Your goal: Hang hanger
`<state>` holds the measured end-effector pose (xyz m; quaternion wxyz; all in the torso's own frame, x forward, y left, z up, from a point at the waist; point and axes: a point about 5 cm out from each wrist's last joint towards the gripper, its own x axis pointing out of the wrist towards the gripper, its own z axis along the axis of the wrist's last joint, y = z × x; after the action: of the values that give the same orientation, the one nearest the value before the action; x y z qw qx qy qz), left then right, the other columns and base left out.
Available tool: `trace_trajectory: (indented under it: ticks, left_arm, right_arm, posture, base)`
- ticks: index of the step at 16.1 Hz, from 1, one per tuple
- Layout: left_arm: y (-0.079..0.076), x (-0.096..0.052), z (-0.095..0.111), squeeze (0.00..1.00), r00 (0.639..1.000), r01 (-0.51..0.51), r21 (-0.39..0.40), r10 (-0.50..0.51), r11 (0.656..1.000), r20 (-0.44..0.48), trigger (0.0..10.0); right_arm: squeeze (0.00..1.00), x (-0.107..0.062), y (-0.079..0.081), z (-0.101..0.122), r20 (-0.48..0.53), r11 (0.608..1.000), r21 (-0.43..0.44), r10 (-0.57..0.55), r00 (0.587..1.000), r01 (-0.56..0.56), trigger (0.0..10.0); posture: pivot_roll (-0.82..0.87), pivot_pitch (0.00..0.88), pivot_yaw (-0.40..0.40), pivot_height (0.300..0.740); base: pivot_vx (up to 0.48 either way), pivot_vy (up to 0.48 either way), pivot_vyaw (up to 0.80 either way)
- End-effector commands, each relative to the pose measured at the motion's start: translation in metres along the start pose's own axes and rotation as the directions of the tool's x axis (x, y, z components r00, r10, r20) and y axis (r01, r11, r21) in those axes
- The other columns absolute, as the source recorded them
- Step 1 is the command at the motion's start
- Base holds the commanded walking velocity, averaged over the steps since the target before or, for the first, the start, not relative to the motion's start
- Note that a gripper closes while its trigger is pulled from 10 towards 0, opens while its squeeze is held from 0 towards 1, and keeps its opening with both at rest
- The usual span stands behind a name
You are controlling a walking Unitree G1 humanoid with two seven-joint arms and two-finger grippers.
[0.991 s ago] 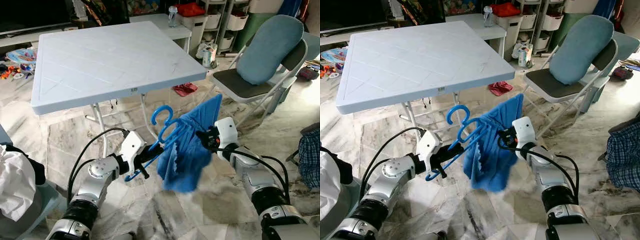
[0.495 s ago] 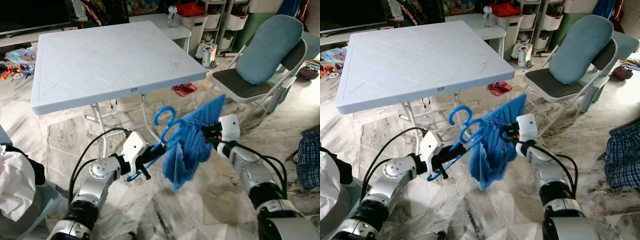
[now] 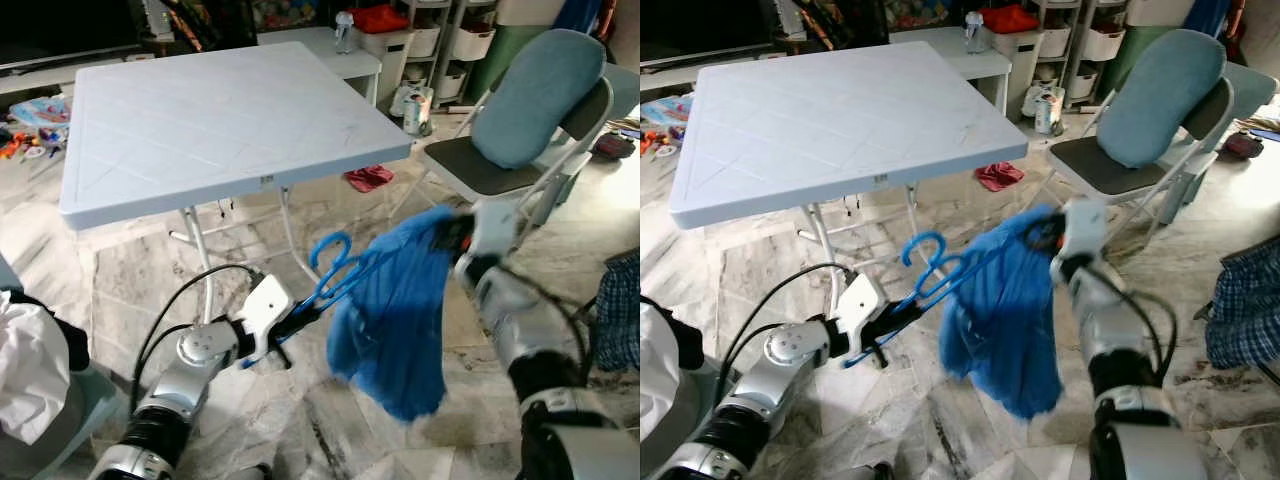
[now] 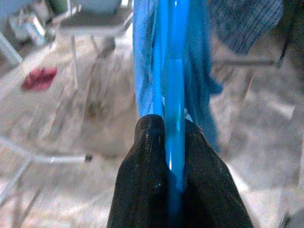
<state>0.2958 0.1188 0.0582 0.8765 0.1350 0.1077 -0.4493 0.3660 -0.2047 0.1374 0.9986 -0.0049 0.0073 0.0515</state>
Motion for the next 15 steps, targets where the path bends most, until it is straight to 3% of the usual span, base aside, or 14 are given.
trace_trajectory:
  ticks: [1,5,7,9,11,12,13,14,15]
  left_arm:
    - [0.000,0.002,0.000,0.00,1.000,0.004,0.021,-0.004,1.000,-0.025,0.0]
    - [-0.003,-0.005,-0.009,0.00,0.997,0.024,0.048,-0.021,0.999,-0.069,0.0]
    - [-0.007,-0.014,-0.009,0.00,0.997,0.053,0.055,-0.050,0.997,-0.050,0.0]
    - [-0.012,-0.028,-0.006,0.00,0.997,0.072,0.062,-0.071,0.995,-0.013,0.0]
    - [-0.008,-0.036,-0.005,0.00,1.000,0.013,0.049,-0.014,0.999,0.015,0.0]
    - [0.007,-0.044,-0.007,0.00,0.983,-0.184,0.015,0.183,0.983,0.026,0.0]
    - [0.018,-0.047,-0.009,0.00,0.942,-0.334,0.005,0.334,0.943,0.013,0.0]
    - [0.021,-0.051,-0.009,0.00,0.904,-0.427,-0.002,0.427,0.904,0.019,3.0]
    - [0.021,-0.054,-0.009,0.00,0.859,-0.510,-0.046,0.511,0.859,0.037,3.3]
  right_arm:
    - [0.00,0.007,-0.008,0.030,0.106,0.997,-0.012,-0.072,0.992,0.074,0.0]
    - [0.00,0.015,-0.016,0.068,0.213,0.978,-0.021,-0.199,0.957,0.208,0.0]
    - [0.00,0.016,-0.027,0.063,0.172,0.953,-0.076,-0.276,0.946,0.292,0.0]
    - [0.00,0.011,-0.042,0.045,0.086,0.914,-0.121,-0.380,0.921,0.388,0.0]
    - [0.00,0.005,-0.052,0.031,0.030,0.888,-0.124,-0.442,0.897,0.442,0.0]
    - [0.00,0.000,-0.054,0.021,0.004,0.893,-0.114,-0.438,0.899,0.436,0.0]
    - [0.00,0.000,-0.051,0.017,0.004,0.910,-0.099,-0.404,0.915,0.402,0.0]
    - [0.00,0.000,-0.043,0.015,0.012,0.939,-0.077,-0.335,0.942,0.335,0.0]
    - [0.00,0.000,-0.029,0.011,0.021,0.974,-0.046,-0.220,0.975,0.221,0.0]
  posture:
    - [-0.10,0.000,-0.033,0.740]
    - [-0.10,0.000,-0.041,0.740]
    - [-0.09,0.000,-0.046,0.740]
    - [-0.07,0.000,-0.060,0.740]
    - [-0.06,0.000,-0.062,0.740]
    - [-0.06,0.000,-0.063,0.740]
    - [-0.06,0.000,-0.061,0.740]
    - [-0.05,0.000,-0.059,0.740]
    - [-0.05,0.000,-0.054,0.740]
  base:
    - [0.000,0.000,0.00]
    - [0.000,0.000,0.00]
    - [0.000,0.000,0.00]
    - [0.000,0.000,0.00]
    - [0.000,0.000,0.00]
    - [0.000,0.000,0.00]
    - [0.000,0.000,0.00]
    - [0.000,0.000,0.00]
    - [0.000,0.000,0.00]
